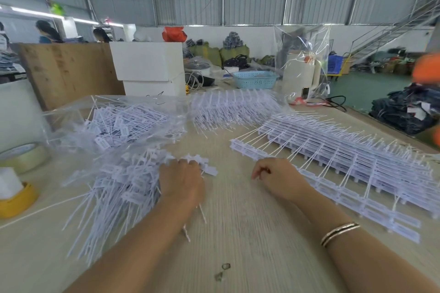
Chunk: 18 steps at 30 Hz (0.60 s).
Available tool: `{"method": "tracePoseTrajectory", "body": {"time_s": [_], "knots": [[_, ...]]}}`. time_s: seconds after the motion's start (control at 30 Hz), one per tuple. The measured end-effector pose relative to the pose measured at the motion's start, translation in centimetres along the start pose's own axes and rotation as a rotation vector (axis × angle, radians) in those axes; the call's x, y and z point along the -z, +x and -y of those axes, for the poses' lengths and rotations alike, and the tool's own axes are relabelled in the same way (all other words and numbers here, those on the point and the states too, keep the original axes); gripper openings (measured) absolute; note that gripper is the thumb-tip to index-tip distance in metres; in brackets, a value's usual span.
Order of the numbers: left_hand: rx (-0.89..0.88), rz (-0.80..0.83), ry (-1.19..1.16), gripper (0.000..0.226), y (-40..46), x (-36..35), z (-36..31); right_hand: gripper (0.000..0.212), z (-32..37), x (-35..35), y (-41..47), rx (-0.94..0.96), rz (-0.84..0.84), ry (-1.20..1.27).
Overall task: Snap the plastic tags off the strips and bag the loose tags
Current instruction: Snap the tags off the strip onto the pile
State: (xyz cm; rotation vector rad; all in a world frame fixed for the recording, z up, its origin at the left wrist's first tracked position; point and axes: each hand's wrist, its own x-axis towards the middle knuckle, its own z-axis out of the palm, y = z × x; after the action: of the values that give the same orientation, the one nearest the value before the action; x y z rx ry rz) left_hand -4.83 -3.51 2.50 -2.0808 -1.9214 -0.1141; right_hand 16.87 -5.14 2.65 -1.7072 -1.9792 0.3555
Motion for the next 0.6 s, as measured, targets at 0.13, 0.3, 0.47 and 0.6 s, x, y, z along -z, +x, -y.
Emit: {"method": "tracePoseTrajectory", "body": {"time_s": [0.13,0.3,0.47,0.6], "knots": [[0.023,-0.004,0.126,0.037,0.4,-0.5,3.1,0.041,0.3,-0.4,-0.1,0.015,-0.003,0.0],[0.029,-0.024,0.135,0.045,0.4,-0.5,4.3,0.03,0.8,-0.9,0.1,0.089,-0.212,-0.084],[-0.044,-0.061,0.109,0.045,0.2,1.0,2.6,0.03,0.3,-0.1,0.5,-0.106,-0.349,-0.504],[-0.155,-0.092,-0.183,0.026,-0.4,2.1,-0.1,0.043,-0.5,0.1,0.4,-0.25,-0.239,-0.603]]}}
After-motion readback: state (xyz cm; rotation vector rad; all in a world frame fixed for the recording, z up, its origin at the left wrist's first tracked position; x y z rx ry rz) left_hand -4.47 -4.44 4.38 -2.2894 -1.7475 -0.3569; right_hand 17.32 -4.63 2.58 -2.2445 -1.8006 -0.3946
